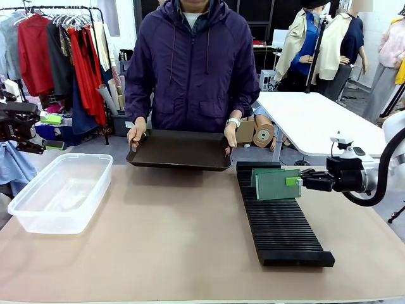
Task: Sort PCBs into racks and boxes based on the side picked up.
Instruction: If the short side of the Blank PCB is picked up, insert it into the PCB Rack ; if the long side is picked up, place it in the Organizing box.
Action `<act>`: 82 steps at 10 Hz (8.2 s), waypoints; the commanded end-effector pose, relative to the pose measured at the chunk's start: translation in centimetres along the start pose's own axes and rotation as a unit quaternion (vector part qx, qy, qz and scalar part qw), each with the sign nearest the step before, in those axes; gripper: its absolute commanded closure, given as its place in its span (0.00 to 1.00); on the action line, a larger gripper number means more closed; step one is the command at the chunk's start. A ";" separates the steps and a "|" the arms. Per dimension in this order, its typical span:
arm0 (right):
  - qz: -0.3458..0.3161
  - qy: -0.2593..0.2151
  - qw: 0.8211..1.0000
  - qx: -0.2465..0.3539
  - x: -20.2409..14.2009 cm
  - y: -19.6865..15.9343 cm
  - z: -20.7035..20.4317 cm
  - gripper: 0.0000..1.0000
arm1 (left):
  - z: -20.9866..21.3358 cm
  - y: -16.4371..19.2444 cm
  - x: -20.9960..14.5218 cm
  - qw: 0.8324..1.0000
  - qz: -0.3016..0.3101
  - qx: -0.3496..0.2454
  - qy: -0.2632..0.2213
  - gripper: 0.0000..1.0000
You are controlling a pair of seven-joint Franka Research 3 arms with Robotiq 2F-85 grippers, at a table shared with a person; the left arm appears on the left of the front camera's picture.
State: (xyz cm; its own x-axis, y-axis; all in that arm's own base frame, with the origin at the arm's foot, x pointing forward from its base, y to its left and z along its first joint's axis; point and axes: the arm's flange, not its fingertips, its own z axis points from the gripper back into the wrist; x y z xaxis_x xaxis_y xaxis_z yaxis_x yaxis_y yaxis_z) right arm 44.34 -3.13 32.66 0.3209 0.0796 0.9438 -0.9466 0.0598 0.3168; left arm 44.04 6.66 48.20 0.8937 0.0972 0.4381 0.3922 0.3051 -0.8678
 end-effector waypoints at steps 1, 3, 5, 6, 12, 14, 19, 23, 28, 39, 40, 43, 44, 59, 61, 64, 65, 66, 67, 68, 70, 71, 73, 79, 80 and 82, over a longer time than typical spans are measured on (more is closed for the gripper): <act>0.047 -0.015 0.999 -0.004 -1.1 -0.9 1.1 1.00 | 0.1 -0.2 0.0 1.000 0.003 0.000 -0.001 0.00; 0.059 -0.020 0.998 -0.003 -2.2 -1.6 1.8 1.00 | 0.1 -0.2 0.0 1.000 0.003 0.000 -0.001 0.00; 0.056 -0.028 0.998 -0.008 -3.5 -2.4 2.6 1.00 | 0.1 -0.2 0.0 1.000 0.003 0.000 -0.001 0.00; 0.063 -0.033 0.997 -0.013 -4.1 -2.8 2.9 1.00 | 0.1 -0.2 0.0 1.000 0.003 0.000 -0.001 0.00; 0.077 -0.041 0.995 -0.040 -7.2 -4.7 3.2 1.00 | 0.1 -0.2 0.0 1.000 0.003 0.000 -0.001 0.00; 0.078 -0.039 0.995 -0.048 -7.7 -4.9 3.3 1.00 | 0.1 -0.2 0.0 1.000 0.003 0.000 -0.001 0.00; 0.067 -0.032 0.995 -0.061 -8.9 -5.5 3.7 1.00 | 0.1 -0.2 0.0 1.000 0.003 0.000 -0.001 0.00; 0.049 -0.029 0.997 -0.050 -9.2 -5.1 3.6 1.00 | 0.1 -0.2 0.0 1.000 0.003 0.000 -0.001 0.00; 0.049 -0.029 0.997 -0.050 -9.2 -5.1 3.6 1.00 | 0.1 -0.2 0.0 1.000 0.003 0.000 -0.001 0.00; 0.035 -0.039 0.998 -0.033 -10.1 -6.0 3.3 1.00 | 0.1 -0.2 0.0 1.000 0.003 0.000 -0.001 0.00; 0.033 -0.041 0.998 -0.028 -10.1 -6.1 3.2 1.00 | 0.1 -0.2 0.0 1.000 0.003 0.000 -0.001 0.00; 0.033 -0.038 0.998 -0.027 -10.0 -6.4 3.3 1.00 | 0.1 -0.2 0.0 1.000 0.003 0.000 -0.001 0.00; 0.033 -0.035 0.998 -0.027 -9.9 -6.6 3.2 1.00 | 0.1 -0.2 0.0 1.000 0.003 0.000 -0.001 0.00; 0.018 -0.001 1.000 -0.011 -11.2 -9.1 2.2 1.00 | 0.1 -0.2 0.0 1.000 0.003 0.000 -0.001 0.00; 0.019 -0.004 1.000 -0.012 -11.5 -9.1 2.4 1.00 | 0.1 -0.2 0.0 1.000 0.003 0.000 -0.001 0.00; 0.019 -0.015 1.000 -0.014 -11.6 -8.9 2.8 1.00 | 0.1 -0.2 0.0 1.000 0.003 0.000 -0.001 0.00; 0.017 -0.014 1.000 -0.014 -11.5 -8.9 2.8 1.00 | 0.1 -0.2 0.0 1.000 0.003 0.000 -0.001 0.00; 0.016 -0.015 1.000 -0.013 -11.5 -8.9 2.8 0.97 | 0.1 -0.2 0.0 1.000 0.003 0.000 -0.001 0.00; 0.014 -0.016 1.000 -0.013 -11.5 -9.0 2.9 0.95 | 0.1 -0.2 0.0 1.000 0.003 0.000 -0.001 0.00; 0.013 -0.017 1.000 -0.014 -11.6 -9.0 2.9 0.92 | 0.1 -0.2 0.0 1.000 0.003 0.000 -0.001 0.00; 0.013 -0.022 1.000 -0.014 -11.6 -8.8 3.0 0.83 | 0.1 -0.2 0.0 1.000 0.003 0.000 -0.001 0.00; 0.024 -0.026 0.999 -0.015 -11.2 -8.6 3.1 0.64 | 0.1 -0.2 0.0 1.000 0.003 0.000 -0.001 0.00; 0.034 -0.030 0.999 -0.016 -10.8 -8.5 3.1 0.24 | 0.1 -0.2 0.0 1.000 0.003 0.000 -0.001 0.00; 0.029 -0.028 0.999 -0.018 -10.6 -8.7 3.0 0.00 | 0.1 -0.2 0.0 1.000 0.003 0.000 -0.001 0.00; 0.026 -0.029 0.999 -0.023 -10.6 -8.7 3.0 0.00 | 0.1 -0.2 0.0 1.000 0.003 0.000 -0.001 0.00; 0.026 -0.026 0.999 -0.015 -11.2 -8.6 3.0 0.00 | 0.1 -0.2 0.0 1.000 0.003 0.000 -0.001 0.00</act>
State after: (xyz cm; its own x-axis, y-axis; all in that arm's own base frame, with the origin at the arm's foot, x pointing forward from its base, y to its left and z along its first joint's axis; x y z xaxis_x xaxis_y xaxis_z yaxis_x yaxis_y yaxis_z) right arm 48.80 -7.48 19.56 0.2706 0.0312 0.9622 -0.9597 0.0870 0.2671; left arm 44.04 6.66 48.20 0.8937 0.0972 0.4381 0.3922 0.3051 -0.8678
